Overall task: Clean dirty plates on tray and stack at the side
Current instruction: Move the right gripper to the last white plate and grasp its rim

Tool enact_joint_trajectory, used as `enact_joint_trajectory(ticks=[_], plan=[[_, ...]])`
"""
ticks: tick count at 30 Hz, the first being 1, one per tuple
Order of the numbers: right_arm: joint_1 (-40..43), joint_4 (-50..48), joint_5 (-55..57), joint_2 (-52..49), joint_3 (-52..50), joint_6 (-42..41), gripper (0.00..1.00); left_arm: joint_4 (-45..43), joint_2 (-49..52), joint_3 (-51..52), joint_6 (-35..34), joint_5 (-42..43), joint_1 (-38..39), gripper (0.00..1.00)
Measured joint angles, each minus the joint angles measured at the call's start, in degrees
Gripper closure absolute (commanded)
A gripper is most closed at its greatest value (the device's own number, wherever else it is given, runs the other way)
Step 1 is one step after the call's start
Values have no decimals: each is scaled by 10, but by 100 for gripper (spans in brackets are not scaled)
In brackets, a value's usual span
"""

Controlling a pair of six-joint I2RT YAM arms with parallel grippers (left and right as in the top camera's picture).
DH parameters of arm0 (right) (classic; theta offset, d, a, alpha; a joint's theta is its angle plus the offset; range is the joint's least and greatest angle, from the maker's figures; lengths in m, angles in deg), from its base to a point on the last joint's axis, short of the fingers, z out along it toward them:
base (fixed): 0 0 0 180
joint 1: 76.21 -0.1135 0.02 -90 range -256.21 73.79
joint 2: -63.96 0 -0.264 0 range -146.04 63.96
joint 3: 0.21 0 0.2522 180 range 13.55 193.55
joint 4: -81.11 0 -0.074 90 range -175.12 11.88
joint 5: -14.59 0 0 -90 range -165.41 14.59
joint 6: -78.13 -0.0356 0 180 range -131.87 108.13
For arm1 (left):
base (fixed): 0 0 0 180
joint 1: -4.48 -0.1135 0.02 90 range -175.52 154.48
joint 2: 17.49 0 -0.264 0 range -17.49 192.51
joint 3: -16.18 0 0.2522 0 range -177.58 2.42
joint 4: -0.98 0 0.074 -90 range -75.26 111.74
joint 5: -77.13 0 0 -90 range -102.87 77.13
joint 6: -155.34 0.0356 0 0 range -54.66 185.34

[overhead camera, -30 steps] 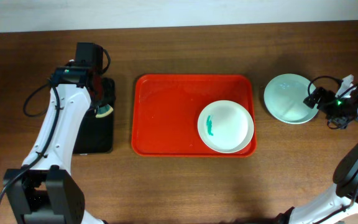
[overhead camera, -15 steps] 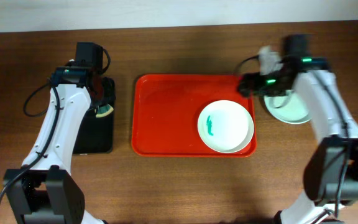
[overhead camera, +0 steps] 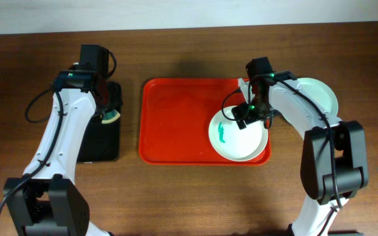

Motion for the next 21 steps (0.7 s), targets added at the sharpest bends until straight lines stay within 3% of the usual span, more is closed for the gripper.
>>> enact_joint_trajectory(ticks=[7, 11, 21], plan=[[18, 59, -23, 0, 0, 2, 7, 0, 0, 0, 0, 0, 0, 100], [19, 60, -45, 0, 0, 2, 14, 0, 0, 0, 0, 0, 0, 100], [19, 71, -59, 0, -12, -13, 11, 0, 0, 0, 0, 0, 0, 100]])
